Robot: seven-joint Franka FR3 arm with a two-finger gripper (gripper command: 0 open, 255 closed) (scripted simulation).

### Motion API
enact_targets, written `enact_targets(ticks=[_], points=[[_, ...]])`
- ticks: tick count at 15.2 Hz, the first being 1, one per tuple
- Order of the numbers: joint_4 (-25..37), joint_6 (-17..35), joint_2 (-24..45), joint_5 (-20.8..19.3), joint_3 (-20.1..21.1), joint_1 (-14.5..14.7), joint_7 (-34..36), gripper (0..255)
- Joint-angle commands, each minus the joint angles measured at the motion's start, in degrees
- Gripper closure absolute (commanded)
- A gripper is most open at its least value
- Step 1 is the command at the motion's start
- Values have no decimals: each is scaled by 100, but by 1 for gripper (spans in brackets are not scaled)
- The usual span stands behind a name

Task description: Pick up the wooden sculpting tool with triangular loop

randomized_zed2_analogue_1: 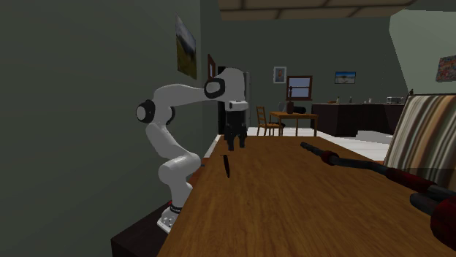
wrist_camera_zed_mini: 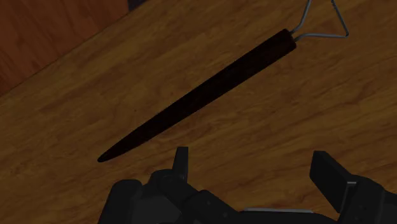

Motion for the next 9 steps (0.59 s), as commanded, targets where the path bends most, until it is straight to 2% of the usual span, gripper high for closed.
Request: enact_targets(ticks=[1,5,6,9], points=[[0,0,0,0,0,0,0,0],[602,-1176,730,469,399,-1701,3640,0],[620,-1259,750,519,417,-1821,3902,0],[337,-1046,681,531,425,-1810,3904,0]])
